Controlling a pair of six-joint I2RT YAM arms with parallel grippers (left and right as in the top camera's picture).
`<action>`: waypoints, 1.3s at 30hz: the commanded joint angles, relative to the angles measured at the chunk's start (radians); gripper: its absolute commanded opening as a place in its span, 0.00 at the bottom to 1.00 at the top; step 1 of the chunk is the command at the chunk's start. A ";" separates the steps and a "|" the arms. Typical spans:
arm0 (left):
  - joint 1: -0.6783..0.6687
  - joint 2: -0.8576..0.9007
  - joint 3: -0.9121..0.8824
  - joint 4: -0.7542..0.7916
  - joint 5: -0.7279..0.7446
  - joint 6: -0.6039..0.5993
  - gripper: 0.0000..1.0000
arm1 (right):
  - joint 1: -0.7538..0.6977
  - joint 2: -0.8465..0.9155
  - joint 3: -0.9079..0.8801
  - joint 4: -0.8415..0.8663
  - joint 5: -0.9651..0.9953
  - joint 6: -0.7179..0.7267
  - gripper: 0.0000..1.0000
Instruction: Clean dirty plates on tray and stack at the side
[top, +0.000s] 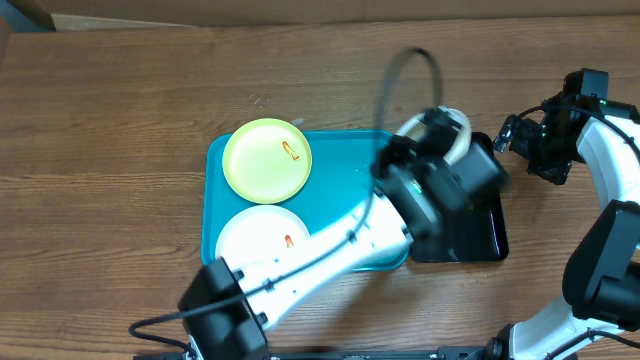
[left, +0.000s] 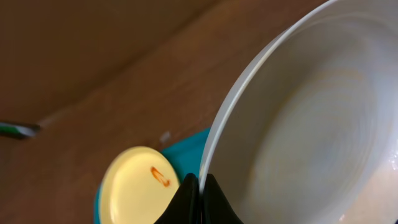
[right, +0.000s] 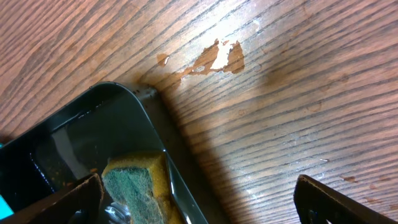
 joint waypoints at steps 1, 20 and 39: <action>-0.064 0.002 0.026 0.018 -0.330 0.010 0.04 | -0.003 -0.013 0.030 0.003 0.002 0.001 1.00; 0.029 0.001 0.026 0.035 0.253 -0.033 0.04 | -0.003 -0.013 0.030 0.003 0.002 0.001 1.00; 0.736 0.001 0.167 -0.113 1.417 -0.035 0.04 | -0.003 -0.013 0.030 0.003 0.002 0.001 1.00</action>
